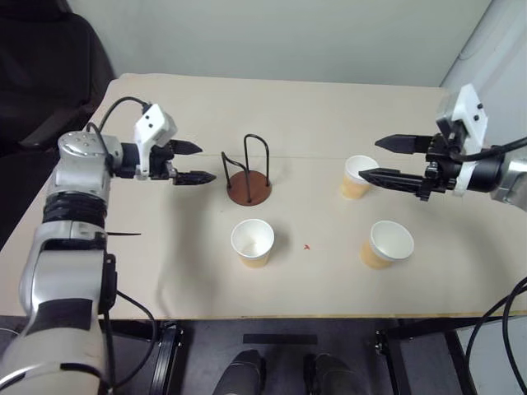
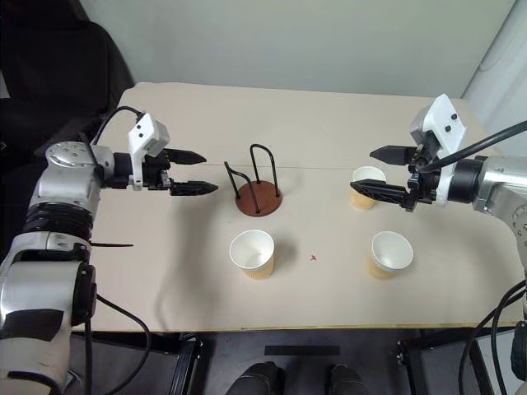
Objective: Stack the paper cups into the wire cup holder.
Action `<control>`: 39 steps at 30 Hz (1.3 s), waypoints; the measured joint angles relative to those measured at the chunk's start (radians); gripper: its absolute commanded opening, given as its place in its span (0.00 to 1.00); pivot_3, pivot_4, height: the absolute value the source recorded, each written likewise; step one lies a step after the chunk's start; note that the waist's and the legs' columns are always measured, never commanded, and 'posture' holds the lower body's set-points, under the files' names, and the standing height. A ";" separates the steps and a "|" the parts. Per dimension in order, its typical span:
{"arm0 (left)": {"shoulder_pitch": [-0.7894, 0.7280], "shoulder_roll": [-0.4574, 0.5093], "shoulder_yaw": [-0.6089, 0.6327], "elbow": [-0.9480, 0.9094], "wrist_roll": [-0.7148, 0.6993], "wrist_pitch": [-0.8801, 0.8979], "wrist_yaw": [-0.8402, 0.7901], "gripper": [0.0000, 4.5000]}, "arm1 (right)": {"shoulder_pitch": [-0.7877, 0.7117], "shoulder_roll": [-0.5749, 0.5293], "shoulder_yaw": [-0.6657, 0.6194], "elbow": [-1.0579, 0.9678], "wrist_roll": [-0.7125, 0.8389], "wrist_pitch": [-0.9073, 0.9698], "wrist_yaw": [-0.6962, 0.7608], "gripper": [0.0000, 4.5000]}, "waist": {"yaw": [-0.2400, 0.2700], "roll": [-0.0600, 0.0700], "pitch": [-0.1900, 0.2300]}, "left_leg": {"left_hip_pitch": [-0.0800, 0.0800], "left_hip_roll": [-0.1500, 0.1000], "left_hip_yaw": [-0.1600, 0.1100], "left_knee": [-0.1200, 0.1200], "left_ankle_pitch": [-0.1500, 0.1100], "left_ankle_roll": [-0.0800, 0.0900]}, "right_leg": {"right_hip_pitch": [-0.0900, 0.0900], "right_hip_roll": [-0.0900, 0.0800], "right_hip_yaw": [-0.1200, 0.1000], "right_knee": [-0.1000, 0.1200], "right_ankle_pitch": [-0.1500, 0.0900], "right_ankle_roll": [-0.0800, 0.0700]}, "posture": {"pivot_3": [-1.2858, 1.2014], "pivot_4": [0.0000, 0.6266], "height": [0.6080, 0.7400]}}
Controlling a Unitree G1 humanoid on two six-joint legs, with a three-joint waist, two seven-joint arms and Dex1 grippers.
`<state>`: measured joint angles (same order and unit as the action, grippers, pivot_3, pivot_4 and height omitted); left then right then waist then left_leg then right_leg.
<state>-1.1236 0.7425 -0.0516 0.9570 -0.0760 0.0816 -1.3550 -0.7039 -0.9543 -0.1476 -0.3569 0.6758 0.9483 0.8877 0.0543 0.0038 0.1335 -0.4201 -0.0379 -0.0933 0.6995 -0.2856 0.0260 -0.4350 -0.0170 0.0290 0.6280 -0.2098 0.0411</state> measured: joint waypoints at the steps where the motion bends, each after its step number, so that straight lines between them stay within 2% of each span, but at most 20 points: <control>1: 0.000 -0.010 0.000 0.011 0.004 -0.008 0.008 1.00 | 0.006 0.000 -0.005 -0.004 0.002 0.004 -0.010 0.83 | 0.000 0.000 0.000 | 0.000 0.000 0.000 0.000 0.000 0.000 | 0.000 0.000 0.000 0.000 0.000 0.000 | 0.52 0.24 1.00; 9: 0.000 -0.060 0.001 0.049 0.016 -0.041 0.063 1.00 | 0.006 -0.012 -0.019 -0.016 0.020 0.025 -0.016 0.83 | 0.000 0.000 0.000 | 0.000 0.000 0.000 0.000 0.000 0.000 | 0.000 0.000 0.000 0.000 0.000 0.000 | 0.52 0.24 1.00; 20: -0.006 -0.099 0.043 0.145 0.017 -0.094 0.226 1.00 | -0.011 -0.027 -0.019 -0.027 0.026 0.026 -0.016 0.83 | 0.000 0.000 0.000 | 0.000 0.000 0.000 0.000 0.000 0.001 | -0.001 0.000 0.000 0.000 0.000 0.000 | 0.52 0.24 1.00; 35: -0.017 -0.195 0.078 0.187 0.018 -0.100 0.278 1.00 | -0.018 -0.027 0.004 -0.026 0.017 0.018 -0.016 0.83 | 0.003 0.000 0.000 | 0.000 0.000 0.001 0.001 0.001 0.001 | -0.001 0.000 0.000 0.001 0.000 0.001 | 0.52 0.24 1.00; 39: -0.040 -0.217 0.077 0.197 0.020 -0.100 0.269 0.81 | -0.018 -0.027 0.008 -0.026 0.016 0.018 -0.016 0.83 | 0.004 0.000 0.000 | 0.000 0.000 0.001 0.001 0.001 0.001 | 0.000 0.000 0.000 0.001 0.000 0.001 | 0.52 0.24 1.00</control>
<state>-1.1634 0.5256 0.0258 1.1539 -0.0563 -0.0184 -1.0857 -0.7220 -0.9815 -0.1395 -0.3827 0.6919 0.9660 0.8717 0.0587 0.0037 0.1334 -0.4201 -0.0382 -0.0926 0.7004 -0.2849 0.0272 -0.4354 -0.0168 0.0290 0.6289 -0.2100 0.0417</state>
